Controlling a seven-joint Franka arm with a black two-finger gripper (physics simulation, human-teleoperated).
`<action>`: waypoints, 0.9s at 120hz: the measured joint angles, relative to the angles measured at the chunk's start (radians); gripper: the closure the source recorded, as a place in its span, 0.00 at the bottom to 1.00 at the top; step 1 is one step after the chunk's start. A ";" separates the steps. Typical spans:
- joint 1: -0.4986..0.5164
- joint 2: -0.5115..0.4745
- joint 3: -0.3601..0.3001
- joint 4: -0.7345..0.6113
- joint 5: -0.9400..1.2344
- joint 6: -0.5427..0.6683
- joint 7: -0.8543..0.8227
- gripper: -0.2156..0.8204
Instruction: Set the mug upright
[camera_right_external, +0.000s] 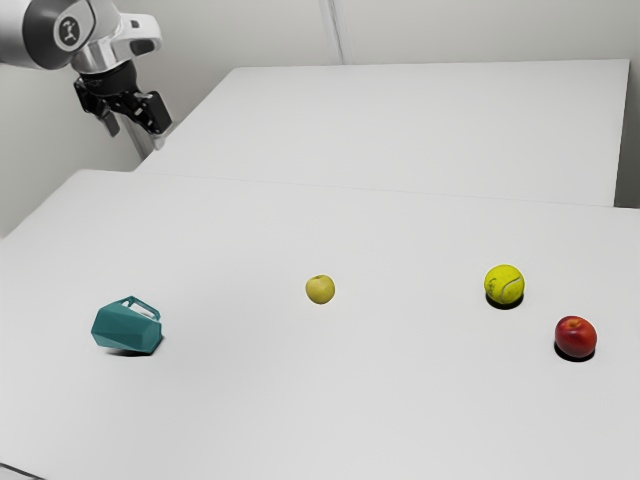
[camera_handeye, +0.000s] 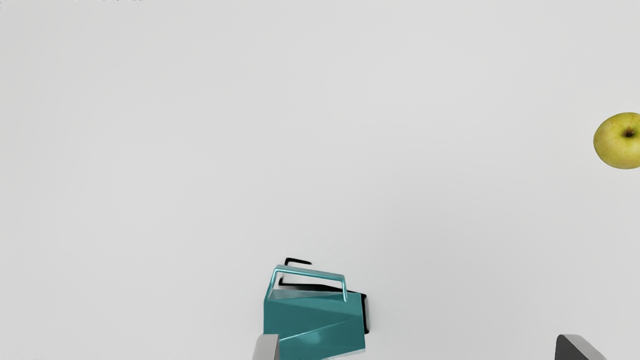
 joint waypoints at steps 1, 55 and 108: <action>0.000 0.000 0.000 0.000 0.000 0.000 0.000 0.21; 0.134 0.014 0.006 -0.029 -0.054 -0.005 0.020 0.21; 0.532 0.303 0.052 -0.009 -0.452 -0.154 0.061 0.21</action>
